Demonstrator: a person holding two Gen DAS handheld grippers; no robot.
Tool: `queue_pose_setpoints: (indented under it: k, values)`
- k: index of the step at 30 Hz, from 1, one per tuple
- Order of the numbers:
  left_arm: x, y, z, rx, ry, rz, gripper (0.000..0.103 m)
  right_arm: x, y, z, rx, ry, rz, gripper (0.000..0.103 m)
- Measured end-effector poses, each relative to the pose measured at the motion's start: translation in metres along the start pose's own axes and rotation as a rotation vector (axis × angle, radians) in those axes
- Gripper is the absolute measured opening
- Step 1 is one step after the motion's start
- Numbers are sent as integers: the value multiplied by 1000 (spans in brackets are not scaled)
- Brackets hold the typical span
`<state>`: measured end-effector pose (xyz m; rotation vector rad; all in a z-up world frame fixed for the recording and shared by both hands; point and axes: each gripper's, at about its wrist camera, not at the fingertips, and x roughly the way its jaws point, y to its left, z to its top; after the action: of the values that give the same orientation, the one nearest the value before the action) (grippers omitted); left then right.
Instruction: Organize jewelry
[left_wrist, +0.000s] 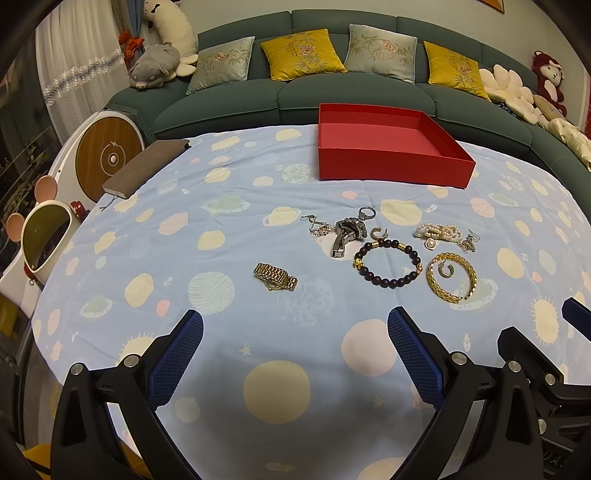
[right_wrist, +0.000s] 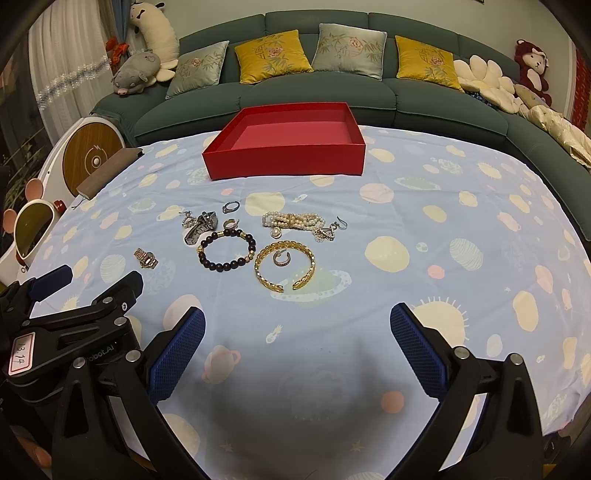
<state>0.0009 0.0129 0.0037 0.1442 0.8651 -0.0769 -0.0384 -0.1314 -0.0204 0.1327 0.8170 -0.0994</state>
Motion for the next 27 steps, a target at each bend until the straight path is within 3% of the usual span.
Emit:
queue_pose_setpoints:
  k: [27]
  values:
    - [15,-4,5,9,33,-34,98,13,-1,1,4,11,0,98]
